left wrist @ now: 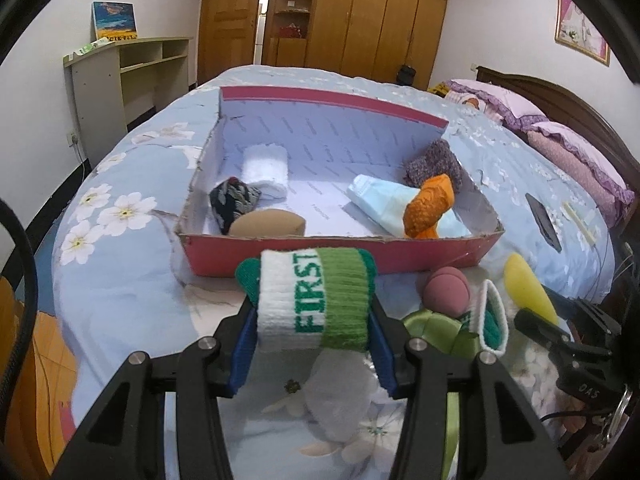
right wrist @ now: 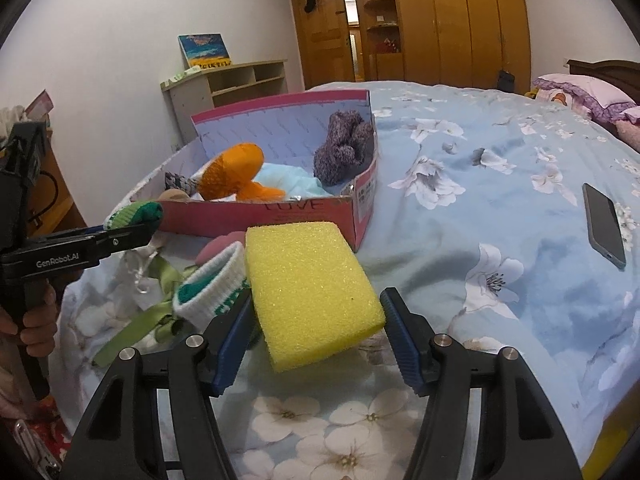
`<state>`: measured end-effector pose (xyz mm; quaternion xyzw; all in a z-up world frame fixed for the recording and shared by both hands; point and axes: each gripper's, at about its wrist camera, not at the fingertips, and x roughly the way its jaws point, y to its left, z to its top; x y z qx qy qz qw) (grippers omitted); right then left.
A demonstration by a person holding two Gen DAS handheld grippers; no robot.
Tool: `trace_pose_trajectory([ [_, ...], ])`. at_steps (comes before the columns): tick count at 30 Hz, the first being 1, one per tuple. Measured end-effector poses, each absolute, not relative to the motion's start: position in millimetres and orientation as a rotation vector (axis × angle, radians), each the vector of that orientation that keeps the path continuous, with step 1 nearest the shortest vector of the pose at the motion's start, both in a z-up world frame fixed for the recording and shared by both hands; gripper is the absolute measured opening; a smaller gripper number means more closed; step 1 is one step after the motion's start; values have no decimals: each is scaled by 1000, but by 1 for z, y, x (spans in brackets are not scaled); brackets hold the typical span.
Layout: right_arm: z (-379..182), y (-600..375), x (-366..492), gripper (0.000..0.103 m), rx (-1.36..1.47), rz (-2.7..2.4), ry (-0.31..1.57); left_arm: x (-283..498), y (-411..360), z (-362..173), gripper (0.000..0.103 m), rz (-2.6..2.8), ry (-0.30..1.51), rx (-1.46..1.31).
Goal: Organize soft objects
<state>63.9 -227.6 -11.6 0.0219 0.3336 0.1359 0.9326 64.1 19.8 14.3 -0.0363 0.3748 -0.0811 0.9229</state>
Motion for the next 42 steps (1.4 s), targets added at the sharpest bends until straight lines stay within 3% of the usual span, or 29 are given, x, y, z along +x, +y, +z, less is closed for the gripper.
trace_pose_trajectory([
  [24,19,-215,53,64,73,310,625,55,41,29,52,-147,742,-115],
  [42,39,-198,79,64,27,314,616,90,38,50,52,-137,704,-96],
])
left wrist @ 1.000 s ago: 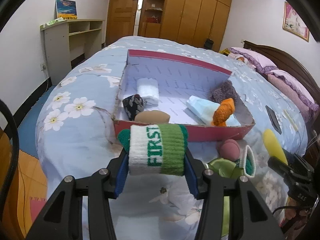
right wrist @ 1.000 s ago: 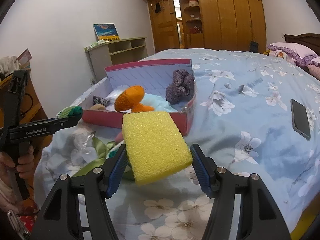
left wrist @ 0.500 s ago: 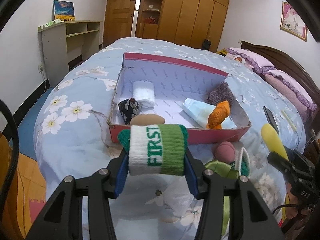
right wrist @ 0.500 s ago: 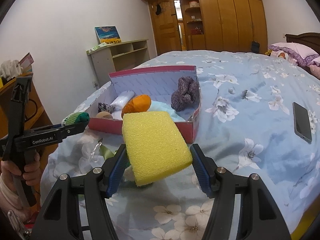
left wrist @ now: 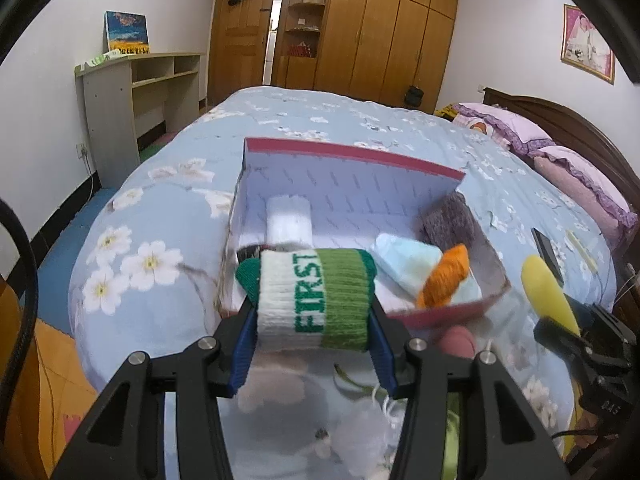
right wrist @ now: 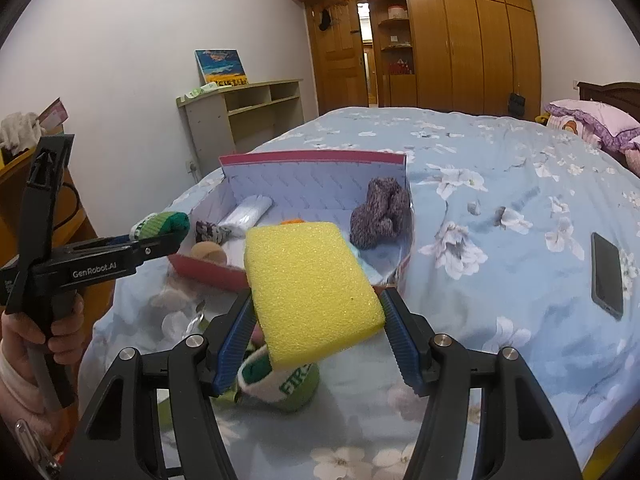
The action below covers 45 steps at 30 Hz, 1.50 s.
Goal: Organize soft objects
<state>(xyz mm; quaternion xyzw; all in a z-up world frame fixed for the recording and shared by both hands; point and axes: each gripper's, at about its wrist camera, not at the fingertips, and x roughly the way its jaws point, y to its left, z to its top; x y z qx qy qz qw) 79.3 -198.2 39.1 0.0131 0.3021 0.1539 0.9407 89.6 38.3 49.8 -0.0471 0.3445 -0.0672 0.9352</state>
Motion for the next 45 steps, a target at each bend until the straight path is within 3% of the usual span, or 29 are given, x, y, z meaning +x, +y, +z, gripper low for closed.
trace_pose_trajectory([
  [28,47,-190,131,64,23,307,619,173,25,8,53,-125,791,-46],
  [35,44,-186,147,64,27,304,637,173,21,-2,67,-109,792,-17],
  [45,44,-177,184,64,11,309,663,170,22,-8,67,-92,778,-18],
])
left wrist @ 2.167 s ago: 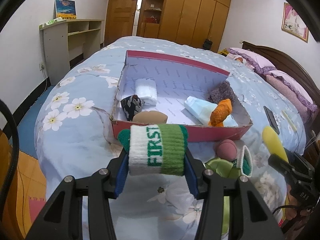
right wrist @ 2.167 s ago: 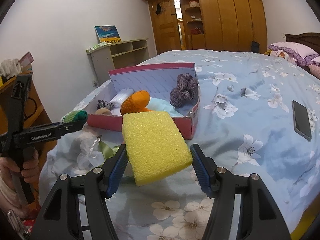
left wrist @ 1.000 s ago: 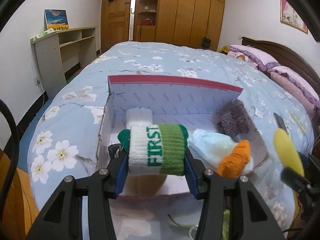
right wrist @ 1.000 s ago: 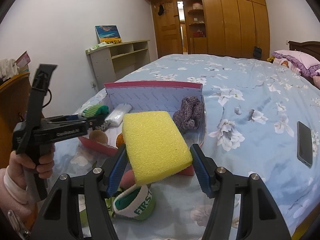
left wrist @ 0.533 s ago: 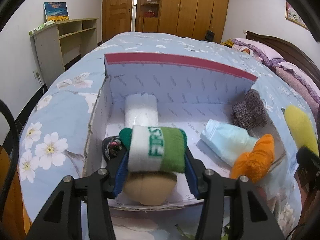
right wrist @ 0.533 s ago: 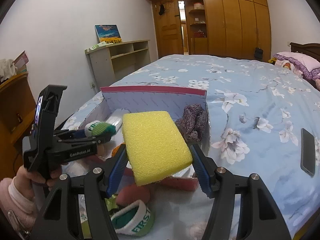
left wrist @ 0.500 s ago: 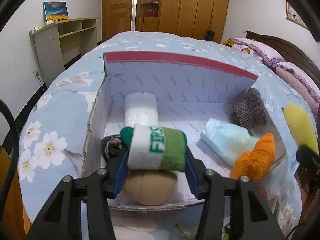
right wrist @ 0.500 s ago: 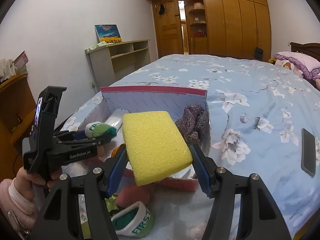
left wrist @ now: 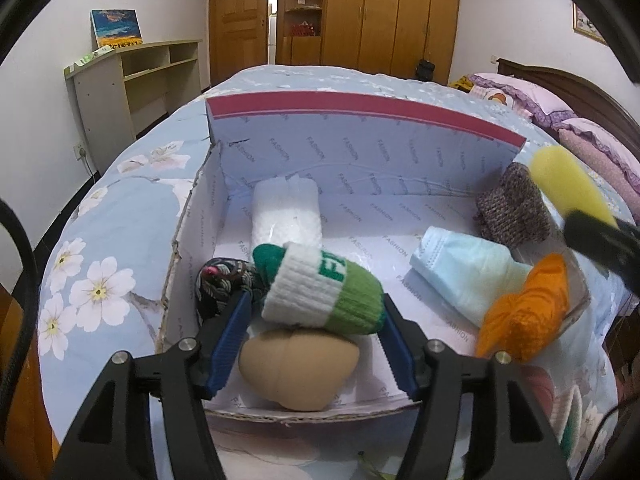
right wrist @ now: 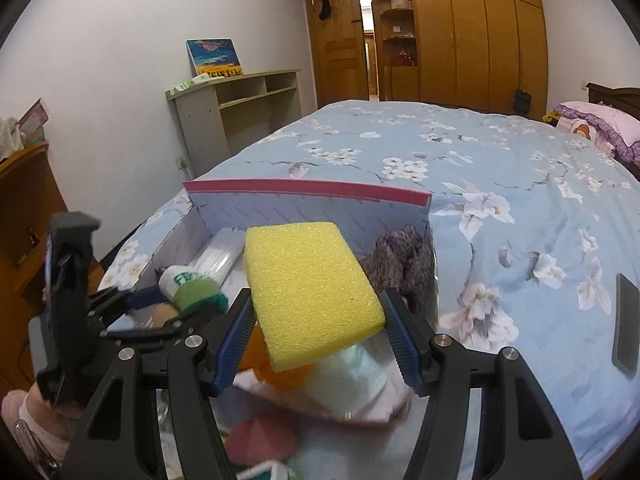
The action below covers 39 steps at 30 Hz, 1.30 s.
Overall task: Organize soft objects
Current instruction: 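Release the FIRST sock into the box while the right tool releases the yellow sponge there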
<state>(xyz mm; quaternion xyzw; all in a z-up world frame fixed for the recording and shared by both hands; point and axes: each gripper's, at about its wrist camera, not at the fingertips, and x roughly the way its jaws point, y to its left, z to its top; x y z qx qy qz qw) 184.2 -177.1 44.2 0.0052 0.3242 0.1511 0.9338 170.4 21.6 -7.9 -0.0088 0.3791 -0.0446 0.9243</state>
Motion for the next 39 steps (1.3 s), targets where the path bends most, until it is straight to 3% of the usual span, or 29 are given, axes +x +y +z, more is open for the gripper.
trace_pose_trajectory([
  [16,19,-170,246,65,-33,248,731,170,22,-8,67,-91,775,-17],
  [22,17,-170,246,67,-33,244,728,170,22,-8,67,-89,775,-16],
  [26,18,-169,244,75,-32,253,722,170,22,-8,67,-88,776,-17],
  [39,28,-168,229,75,-39,284,698,169,25,-1,72,-114,770,-41],
])
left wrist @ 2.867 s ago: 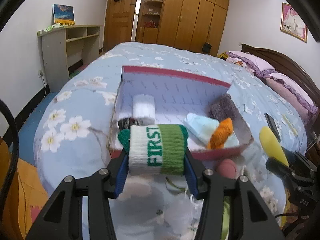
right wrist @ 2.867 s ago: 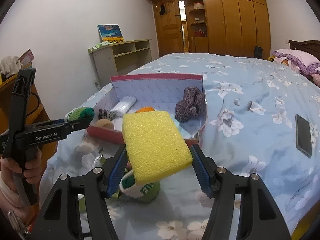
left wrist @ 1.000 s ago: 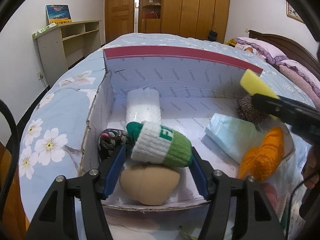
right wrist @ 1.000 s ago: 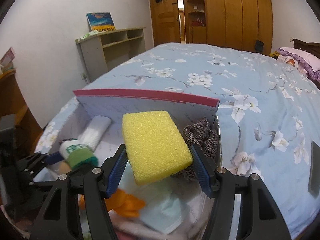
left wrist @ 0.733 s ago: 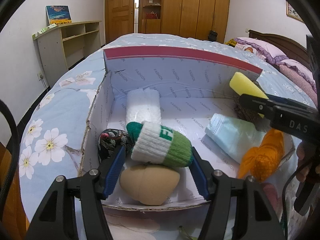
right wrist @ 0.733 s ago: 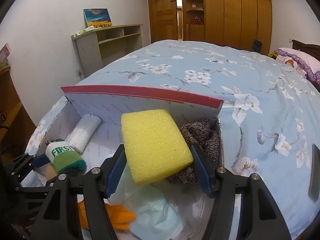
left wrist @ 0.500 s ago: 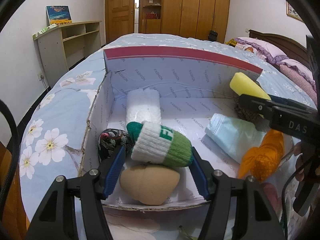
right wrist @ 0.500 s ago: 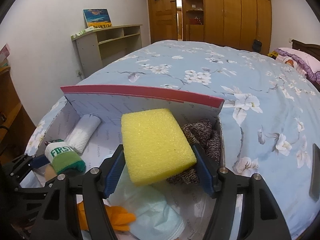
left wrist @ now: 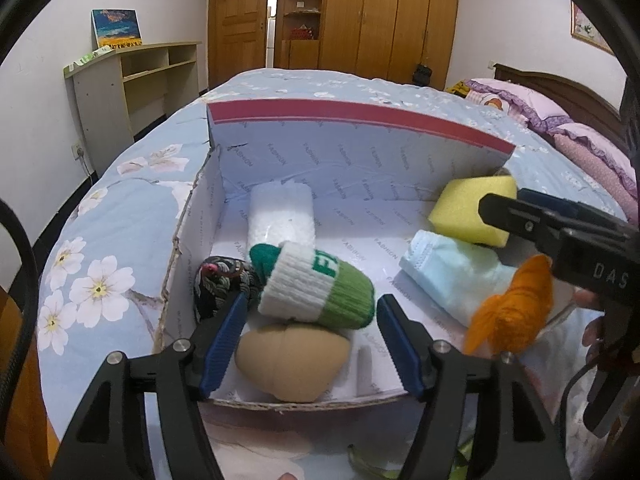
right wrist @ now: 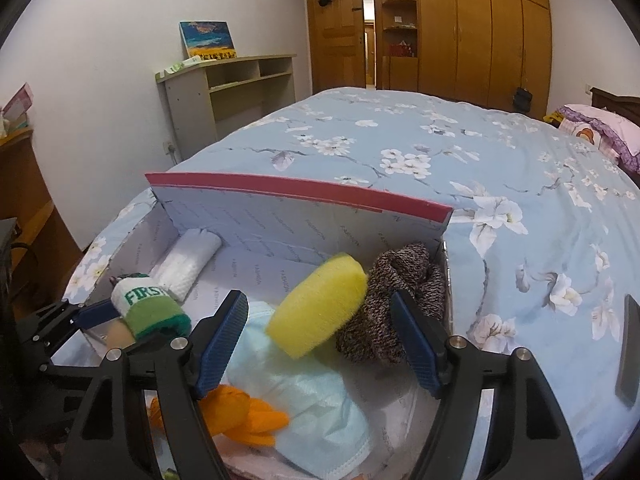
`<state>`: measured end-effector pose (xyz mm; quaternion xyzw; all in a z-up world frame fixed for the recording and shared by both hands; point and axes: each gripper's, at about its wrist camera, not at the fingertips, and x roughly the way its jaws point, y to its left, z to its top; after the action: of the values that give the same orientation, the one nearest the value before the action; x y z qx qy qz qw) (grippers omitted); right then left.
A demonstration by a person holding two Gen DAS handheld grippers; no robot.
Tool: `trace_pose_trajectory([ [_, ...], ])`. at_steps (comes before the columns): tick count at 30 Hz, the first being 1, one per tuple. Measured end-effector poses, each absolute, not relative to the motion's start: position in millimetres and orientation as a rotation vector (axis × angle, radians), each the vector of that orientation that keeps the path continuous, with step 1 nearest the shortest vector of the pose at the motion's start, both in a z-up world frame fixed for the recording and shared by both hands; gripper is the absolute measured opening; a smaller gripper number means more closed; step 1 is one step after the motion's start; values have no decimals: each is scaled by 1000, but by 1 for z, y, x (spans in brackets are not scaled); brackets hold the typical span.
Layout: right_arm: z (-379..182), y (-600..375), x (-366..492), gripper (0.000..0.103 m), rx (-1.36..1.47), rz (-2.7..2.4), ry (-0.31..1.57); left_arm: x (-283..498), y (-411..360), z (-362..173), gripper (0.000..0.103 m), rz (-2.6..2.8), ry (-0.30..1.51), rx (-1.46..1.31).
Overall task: Organize soft objects
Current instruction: 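Release the FIRST sock into the box while the right tool releases the yellow sponge there, then withdraw both tools from the box toward the items left on the bed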
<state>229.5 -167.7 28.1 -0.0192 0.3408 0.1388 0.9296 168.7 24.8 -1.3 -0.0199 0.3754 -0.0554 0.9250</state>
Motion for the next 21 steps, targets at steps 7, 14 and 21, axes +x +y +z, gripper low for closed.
trace_pose_trajectory([
  [7,40,-176,214,75,-1,304,664,161,26,12,81,-118,746,-47],
  [14,49,-181,191,75,29,322,641,144,32,30,81,-137,730,-71],
  [21,51,-187,163,75,50,334,637,121,36,40,81,-158,727,-89],
])
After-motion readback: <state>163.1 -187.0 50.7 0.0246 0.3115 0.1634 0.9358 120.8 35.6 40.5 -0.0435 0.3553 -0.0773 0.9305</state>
